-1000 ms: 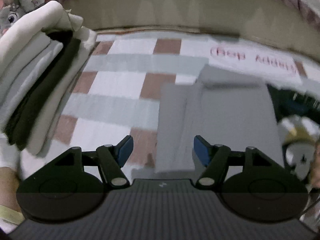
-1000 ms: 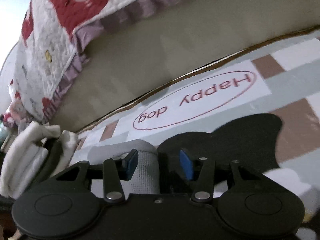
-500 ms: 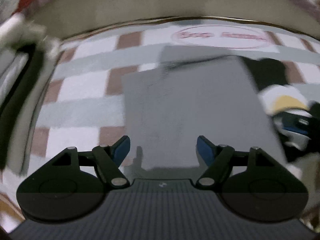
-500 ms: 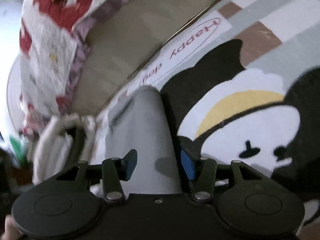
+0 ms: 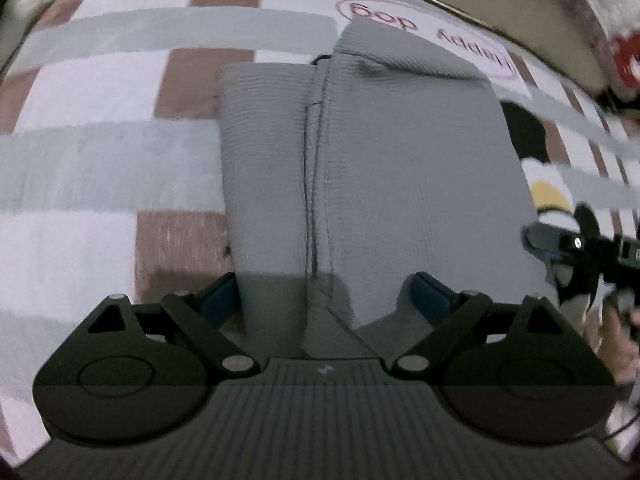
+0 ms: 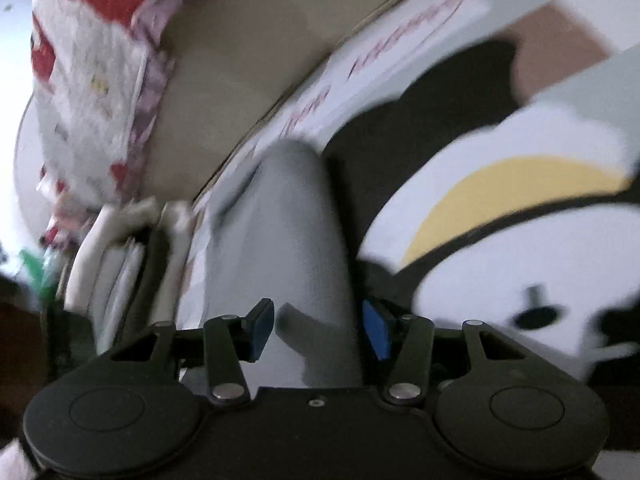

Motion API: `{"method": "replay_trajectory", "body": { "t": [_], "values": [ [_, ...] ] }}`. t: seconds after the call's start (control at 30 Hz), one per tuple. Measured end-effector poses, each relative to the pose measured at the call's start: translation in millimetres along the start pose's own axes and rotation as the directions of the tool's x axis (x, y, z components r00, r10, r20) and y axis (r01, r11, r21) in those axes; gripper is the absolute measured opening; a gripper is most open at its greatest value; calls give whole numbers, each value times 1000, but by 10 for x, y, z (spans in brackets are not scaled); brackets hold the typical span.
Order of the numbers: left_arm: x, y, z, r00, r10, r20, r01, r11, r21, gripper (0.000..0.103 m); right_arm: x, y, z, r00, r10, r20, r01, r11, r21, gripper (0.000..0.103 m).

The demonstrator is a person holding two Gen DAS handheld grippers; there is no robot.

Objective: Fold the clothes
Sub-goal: 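Grasp the folded shirt with the left gripper while the right gripper holds its other end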

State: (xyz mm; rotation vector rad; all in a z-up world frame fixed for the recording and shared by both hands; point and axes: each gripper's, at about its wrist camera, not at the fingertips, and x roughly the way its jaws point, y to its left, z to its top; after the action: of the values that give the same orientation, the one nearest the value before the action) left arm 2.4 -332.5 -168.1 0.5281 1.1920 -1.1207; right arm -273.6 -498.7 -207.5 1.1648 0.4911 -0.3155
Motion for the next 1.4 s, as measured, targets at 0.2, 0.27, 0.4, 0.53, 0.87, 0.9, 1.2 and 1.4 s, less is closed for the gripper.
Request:
{"method": "replay_trajectory", "body": {
  "t": [0.2,0.27,0.4,0.53,0.87,0.9,1.2,1.4],
  "values": [
    [-4,-246,138,995,74,-74,-57,975,216,87,249,-51,218,992,121,-36,-121,993,10,51],
    [-5,-328,184,990,102,-94,-71,955,288,63,269,88,192,997,66,-45,-70,993,-94,32],
    [-65,-466,236,984,147,-103,-92,903,419,30,177,552,160,999,43,-6,-43,955,-294,28],
    [-183,-284,135,989,139,-40,-117,933,341,31,157,804,94,1000,-10,14,15,905,-426,28],
    [-4,57,125,999,-36,-37,39,997,74,81,196,293,171,994,-29,-108,18,995,-97,55],
    [13,80,129,997,-63,-39,65,996,57,82,215,252,162,992,-16,-129,7,997,-72,60],
    [-132,-246,55,997,52,55,-66,952,298,16,359,416,58,997,27,-75,-44,969,-244,29],
    [-571,-455,35,972,115,204,-185,912,366,16,174,1058,-146,999,16,47,6,898,-440,28]
  ]
}}
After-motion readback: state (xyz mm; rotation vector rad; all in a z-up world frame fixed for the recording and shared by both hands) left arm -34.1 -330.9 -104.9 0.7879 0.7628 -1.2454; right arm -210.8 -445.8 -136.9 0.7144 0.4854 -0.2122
